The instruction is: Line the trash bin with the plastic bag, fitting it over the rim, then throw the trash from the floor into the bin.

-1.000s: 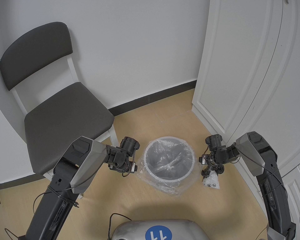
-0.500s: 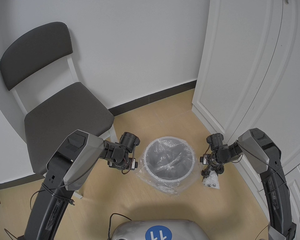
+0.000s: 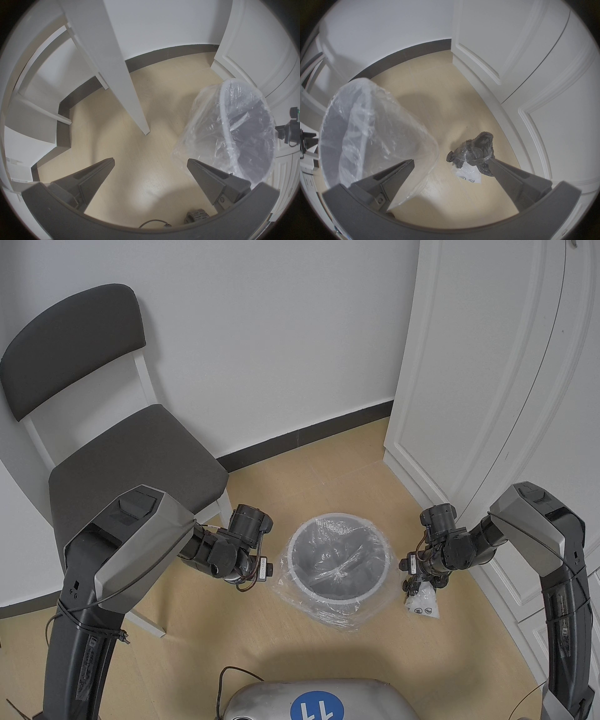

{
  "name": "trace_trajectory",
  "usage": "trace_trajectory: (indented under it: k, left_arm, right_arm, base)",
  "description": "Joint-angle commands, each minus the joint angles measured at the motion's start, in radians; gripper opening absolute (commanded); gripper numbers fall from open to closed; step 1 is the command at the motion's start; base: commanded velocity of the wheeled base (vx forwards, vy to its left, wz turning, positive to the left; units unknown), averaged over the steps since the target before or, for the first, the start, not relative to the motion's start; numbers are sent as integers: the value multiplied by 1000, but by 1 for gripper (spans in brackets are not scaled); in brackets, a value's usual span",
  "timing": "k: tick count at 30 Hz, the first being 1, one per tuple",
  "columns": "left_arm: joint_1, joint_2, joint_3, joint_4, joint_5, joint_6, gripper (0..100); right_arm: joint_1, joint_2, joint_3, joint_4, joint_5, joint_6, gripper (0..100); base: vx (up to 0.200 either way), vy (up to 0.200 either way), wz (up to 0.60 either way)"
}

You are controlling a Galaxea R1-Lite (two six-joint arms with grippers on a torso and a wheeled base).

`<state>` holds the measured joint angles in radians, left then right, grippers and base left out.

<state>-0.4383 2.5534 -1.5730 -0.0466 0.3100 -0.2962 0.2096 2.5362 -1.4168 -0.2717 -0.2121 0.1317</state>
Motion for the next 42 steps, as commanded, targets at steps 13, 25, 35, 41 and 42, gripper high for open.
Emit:
trace_trajectory:
  k: [13, 25, 35, 41, 42]
  left_arm:
    - [0, -48, 139, -113, -26, -34, 100]
    - [1, -42, 143, -168, -26, -35, 100]
    - [-2, -9, 145, -179, -25, -35, 100]
    - [-3, 1, 148, -216, -23, -32, 100]
    - [-3, 4, 148, -219, -23, -31, 100]
  right_arm:
    - [-13, 116, -200, 106, 122, 49, 100]
    - [-24, 263, -390, 118, 100, 51, 100]
    - [-36, 366, -565, 203, 91, 66, 100]
    - [-33, 414, -583, 216, 43, 80, 100]
    - [-33, 414, -583, 216, 46, 78, 100]
  base:
    - [0, 0, 0]
    - [0, 0, 0]
    - [0, 0, 0]
    - [0, 0, 0]
    - [0, 0, 0]
